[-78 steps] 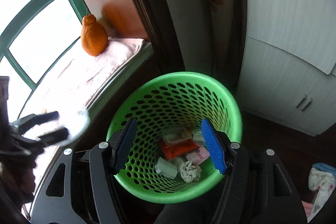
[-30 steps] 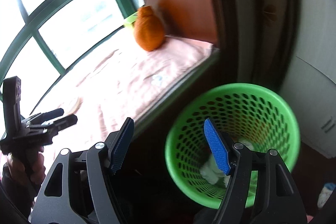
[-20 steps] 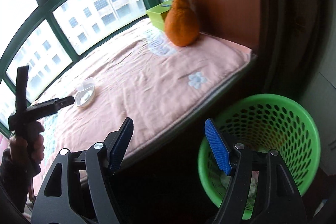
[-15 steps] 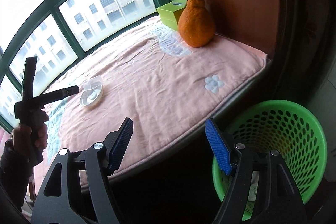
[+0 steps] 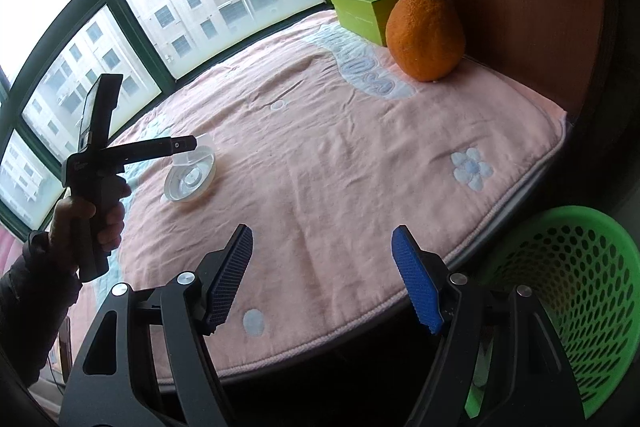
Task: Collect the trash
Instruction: 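Move both open tools back over the window seat, then grasp the clear plastic clamshell box with the left tool while the right tool grasps the white round lid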
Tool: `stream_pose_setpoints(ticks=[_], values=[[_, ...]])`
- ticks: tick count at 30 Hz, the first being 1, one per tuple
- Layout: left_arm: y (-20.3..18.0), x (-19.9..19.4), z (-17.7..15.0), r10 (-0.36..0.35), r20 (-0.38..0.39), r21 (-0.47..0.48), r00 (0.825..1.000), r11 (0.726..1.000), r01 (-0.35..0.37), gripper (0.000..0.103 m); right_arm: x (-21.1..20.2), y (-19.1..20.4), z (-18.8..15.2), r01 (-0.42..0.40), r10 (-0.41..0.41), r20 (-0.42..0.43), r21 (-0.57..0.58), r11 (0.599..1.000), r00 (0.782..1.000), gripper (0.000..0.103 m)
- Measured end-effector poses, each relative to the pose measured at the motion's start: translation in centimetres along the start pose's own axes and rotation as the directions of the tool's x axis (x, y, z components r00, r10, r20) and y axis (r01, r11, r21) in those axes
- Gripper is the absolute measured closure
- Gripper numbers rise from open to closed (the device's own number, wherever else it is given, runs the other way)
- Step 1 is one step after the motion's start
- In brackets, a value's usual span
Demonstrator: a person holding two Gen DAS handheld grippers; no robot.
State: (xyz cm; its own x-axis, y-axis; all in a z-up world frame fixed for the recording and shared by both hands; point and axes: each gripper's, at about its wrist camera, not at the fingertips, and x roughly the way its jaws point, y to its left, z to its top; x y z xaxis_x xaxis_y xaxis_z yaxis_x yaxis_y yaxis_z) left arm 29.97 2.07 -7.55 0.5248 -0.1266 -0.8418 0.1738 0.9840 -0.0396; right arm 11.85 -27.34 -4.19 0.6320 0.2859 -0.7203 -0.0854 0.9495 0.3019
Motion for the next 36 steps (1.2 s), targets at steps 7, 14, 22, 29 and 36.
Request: stream_pose_setpoints(ticks=[7, 14, 22, 29, 36], values=[[0.9, 1.5, 0.0, -0.025, -0.021, -0.029, 0.999, 0.999, 0.025, 0.009, 1.9, 1.6, 0.5, -0.022, 0.021, -0.026, -0.020, 1.000, 0.999, 0.031], [1.4, 1.6, -0.3, -0.066, -0.018, -0.032, 0.998, 0.997, 0.066, 0.028, 3.4, 3.6, 0.8, -0.042, 0.039, -0.047, -0.062, 0.997, 0.998, 0.031], [2.6, -1.7, -0.3, -0.061, 0.063, -0.042, 0.996, 0.997, 0.064, 0.029, 5.0, 5.9, 1.4, -0.074, 0.067, -0.071, -0.103, 0.992, 0.995, 0.031], [5.2, -5.3, -0.3, -0.004, 0.124, -0.095, 0.992, 0.995, 0.016, 0.029, 8.1, 9.9, 2.1, -0.142, 0.125, -0.110, -0.153, 0.978, 0.986, 0.031], [7.8, -7.3, -1.2, 0.032, 0.157, -0.140, 0.987, 0.990, -0.010, 0.029, 12.1, 15.1, 3.3, -0.180, 0.146, -0.148, -0.244, 0.953, 0.978, 0.021]])
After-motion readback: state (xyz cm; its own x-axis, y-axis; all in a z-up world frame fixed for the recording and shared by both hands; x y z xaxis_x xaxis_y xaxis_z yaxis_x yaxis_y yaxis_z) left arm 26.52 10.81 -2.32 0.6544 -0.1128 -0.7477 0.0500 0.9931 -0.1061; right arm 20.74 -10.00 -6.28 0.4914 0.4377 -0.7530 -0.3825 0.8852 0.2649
